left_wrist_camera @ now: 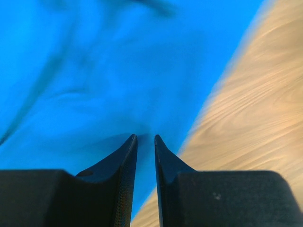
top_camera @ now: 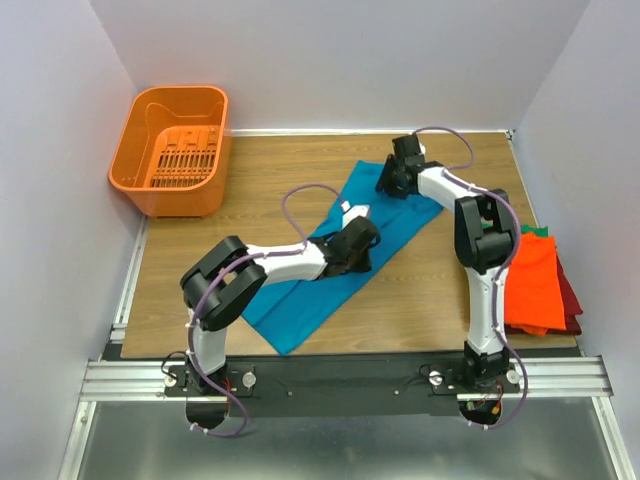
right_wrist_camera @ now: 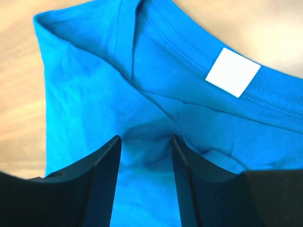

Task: Fold and stack the t-shirts
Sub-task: Fold the tshirt

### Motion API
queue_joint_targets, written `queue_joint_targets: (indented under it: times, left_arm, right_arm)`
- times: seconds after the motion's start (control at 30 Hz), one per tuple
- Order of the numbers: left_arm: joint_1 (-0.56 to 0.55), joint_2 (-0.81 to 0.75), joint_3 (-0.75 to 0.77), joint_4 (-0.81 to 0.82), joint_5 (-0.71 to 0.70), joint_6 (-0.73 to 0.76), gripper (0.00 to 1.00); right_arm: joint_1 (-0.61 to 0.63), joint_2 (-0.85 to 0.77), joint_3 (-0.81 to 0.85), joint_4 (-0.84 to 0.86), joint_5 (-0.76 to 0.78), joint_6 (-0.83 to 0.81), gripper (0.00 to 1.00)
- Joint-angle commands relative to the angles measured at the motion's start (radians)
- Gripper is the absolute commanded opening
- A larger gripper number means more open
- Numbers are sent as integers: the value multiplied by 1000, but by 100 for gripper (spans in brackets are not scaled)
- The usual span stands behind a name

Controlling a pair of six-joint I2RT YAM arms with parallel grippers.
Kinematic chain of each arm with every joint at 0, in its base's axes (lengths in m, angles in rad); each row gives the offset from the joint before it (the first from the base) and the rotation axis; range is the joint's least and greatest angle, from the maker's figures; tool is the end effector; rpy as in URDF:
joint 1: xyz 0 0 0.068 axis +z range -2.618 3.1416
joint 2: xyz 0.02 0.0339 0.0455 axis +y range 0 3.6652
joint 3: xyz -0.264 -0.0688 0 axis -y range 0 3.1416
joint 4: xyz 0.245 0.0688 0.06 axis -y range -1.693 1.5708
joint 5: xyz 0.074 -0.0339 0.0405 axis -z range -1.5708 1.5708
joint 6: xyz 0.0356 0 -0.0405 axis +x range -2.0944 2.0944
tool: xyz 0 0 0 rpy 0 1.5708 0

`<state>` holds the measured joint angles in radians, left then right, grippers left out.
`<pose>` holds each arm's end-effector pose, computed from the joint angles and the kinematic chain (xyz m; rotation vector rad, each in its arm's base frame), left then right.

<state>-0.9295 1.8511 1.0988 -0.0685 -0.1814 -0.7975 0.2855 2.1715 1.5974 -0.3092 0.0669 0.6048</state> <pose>0.2368 -0.3064 0.1638 0.0743 2.4590 -0.5903 0.4584 0.1321 0.1640 0.4229 2.4400 0.3069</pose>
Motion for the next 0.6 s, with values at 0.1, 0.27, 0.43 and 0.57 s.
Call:
queue_joint_targets:
  times: [0.1, 0.27, 0.43, 0.57]
  left_arm:
    - [66, 53, 193, -19, 79, 33, 31]
    - [129, -65, 70, -51, -5, 95, 32]
    - [121, -171, -100, -88, -26, 81, 31]
    - [81, -242, -197, -109, -59, 46, 30]
  right_arm:
    - [-6, 221, 307, -128, -139, -141, 56]
    - [-8, 163, 389, -176, -72, -148, 63]
    - [-6, 41, 308, -177, -19, -106, 66]
    - [4, -68, 138, -176, 5, -53, 65]
